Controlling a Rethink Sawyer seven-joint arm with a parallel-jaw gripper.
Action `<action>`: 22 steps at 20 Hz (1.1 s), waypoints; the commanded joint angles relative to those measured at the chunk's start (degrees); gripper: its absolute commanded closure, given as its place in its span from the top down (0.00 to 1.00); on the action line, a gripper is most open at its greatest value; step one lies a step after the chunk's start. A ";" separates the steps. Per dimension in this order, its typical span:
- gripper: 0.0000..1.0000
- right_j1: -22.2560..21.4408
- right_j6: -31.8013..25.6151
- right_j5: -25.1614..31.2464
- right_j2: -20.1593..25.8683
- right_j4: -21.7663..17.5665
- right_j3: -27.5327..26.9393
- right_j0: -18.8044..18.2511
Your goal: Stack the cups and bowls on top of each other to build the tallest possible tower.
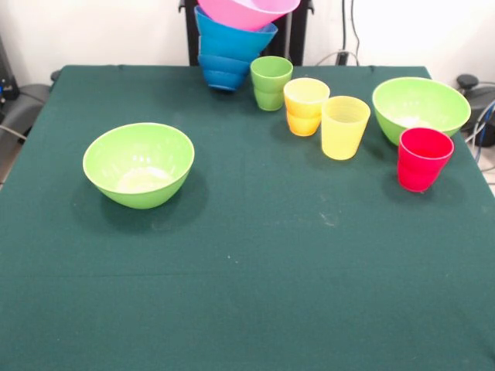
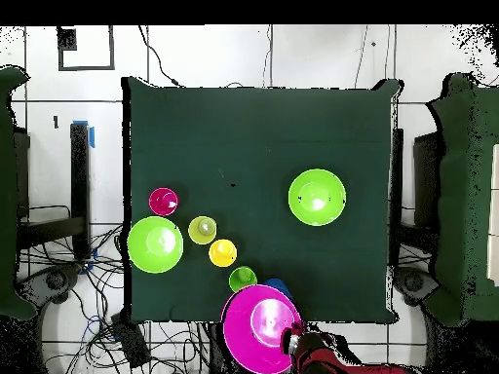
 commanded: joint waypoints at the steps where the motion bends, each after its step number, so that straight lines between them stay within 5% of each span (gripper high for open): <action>1: 0.00 2.15 -0.12 -3.17 4.86 1.30 2.00 0.43; 22: 0.00 0.01 1.12 -5.47 6.43 -0.37 1.18 0.15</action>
